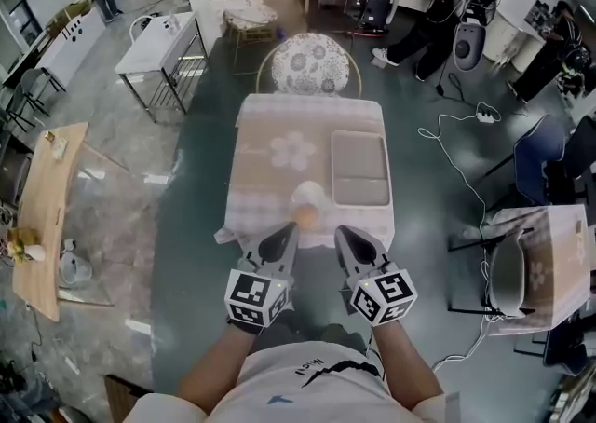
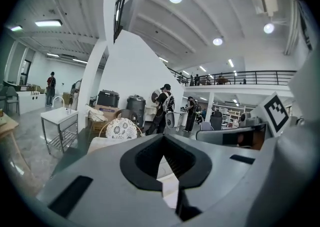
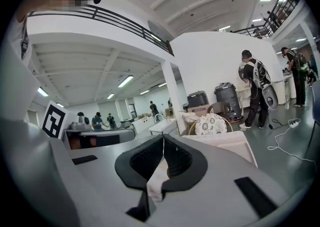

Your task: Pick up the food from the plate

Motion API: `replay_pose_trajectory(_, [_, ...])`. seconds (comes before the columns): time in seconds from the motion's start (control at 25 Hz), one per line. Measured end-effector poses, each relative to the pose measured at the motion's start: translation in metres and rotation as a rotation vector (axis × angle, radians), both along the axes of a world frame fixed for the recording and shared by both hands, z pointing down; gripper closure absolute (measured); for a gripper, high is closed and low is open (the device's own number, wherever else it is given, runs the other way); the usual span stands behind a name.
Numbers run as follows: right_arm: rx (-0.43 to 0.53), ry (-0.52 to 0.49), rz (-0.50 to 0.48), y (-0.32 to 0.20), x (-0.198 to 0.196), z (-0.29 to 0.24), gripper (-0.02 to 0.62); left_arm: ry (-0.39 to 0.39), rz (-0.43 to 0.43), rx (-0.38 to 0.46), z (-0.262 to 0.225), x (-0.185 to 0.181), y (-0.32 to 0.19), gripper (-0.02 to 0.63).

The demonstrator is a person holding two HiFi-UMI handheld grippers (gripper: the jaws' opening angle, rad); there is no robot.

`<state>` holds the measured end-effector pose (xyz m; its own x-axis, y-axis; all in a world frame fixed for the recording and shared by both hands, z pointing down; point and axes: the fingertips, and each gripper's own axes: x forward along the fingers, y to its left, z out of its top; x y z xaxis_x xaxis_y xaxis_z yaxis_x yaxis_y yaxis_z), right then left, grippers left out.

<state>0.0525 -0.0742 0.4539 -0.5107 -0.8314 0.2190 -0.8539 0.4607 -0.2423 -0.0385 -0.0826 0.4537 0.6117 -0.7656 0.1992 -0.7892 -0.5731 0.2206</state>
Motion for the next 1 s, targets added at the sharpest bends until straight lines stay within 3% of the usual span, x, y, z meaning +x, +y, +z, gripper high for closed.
replay_pose_trajectory(0.32, [-0.052, 0.032, 0.036, -0.025, -0.007, 0.043, 0.578, -0.004, 0.058, -0.033, 0.032, -0.001, -0.033, 0.600])
replay_pose_trajectory(0.68, [-0.149, 0.100, -0.111, -0.052, -0.024, 0.095, 0.569, -0.019, 0.037, -0.090, 0.063, -0.006, -0.066, 0.600])
replay_pose_trajectory(1.0, [-0.285, 0.223, -0.254, -0.072, -0.039, 0.170, 0.386, -0.026, 0.004, -0.138, 0.092, -0.010, -0.098, 0.600])
